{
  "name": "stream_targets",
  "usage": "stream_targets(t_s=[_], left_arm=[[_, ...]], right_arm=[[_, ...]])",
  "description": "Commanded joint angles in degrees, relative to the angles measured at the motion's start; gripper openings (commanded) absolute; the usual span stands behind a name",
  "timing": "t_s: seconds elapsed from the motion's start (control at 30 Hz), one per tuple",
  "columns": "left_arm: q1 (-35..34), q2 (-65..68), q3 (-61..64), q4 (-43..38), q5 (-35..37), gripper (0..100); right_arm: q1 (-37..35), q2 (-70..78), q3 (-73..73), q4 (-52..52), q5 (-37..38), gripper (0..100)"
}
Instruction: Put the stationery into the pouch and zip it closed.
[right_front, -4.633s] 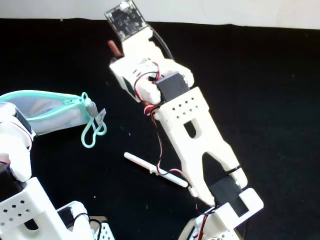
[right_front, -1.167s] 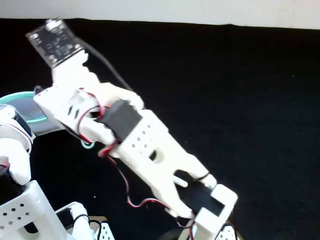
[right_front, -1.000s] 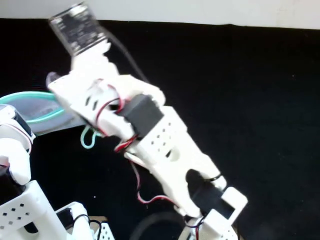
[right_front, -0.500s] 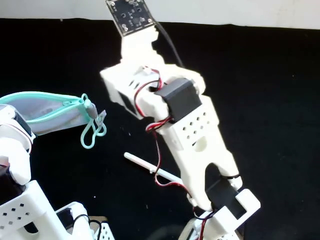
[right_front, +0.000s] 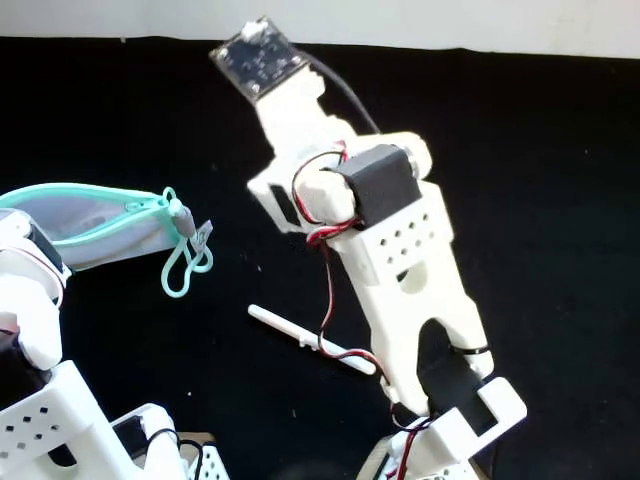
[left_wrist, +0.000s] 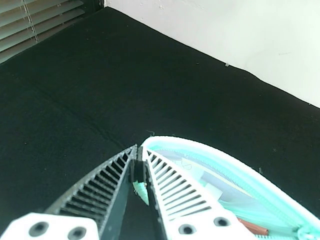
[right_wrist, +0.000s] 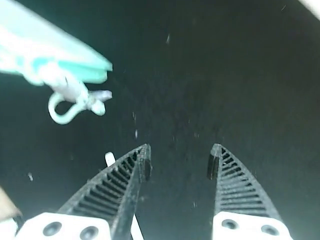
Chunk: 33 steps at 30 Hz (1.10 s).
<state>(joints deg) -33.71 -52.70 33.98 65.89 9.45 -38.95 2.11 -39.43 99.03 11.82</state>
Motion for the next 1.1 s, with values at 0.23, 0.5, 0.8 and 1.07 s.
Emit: stream_targets(t_s=[0.23,0.5,0.8,1.07], left_arm=[[0.3,2.2,2.5,-0.1,0.4,1],[0.3,2.2,2.6,-0.1,0.4,1],[0.3,2.2,2.6,-0.1,0.4,1],[0.3,2.2,2.6,-0.1,0.4,1]], right_arm=[[1.5,-2.8,26.0,-6.6,6.4,19.5],[2.0,-2.9,46.5,-18.9,6.4,19.5],[1.1,-2.9,55.4,-22.2,2.5,19.5],[-6.2,-2.9,55.7,-22.3,-4.7,19.5]])
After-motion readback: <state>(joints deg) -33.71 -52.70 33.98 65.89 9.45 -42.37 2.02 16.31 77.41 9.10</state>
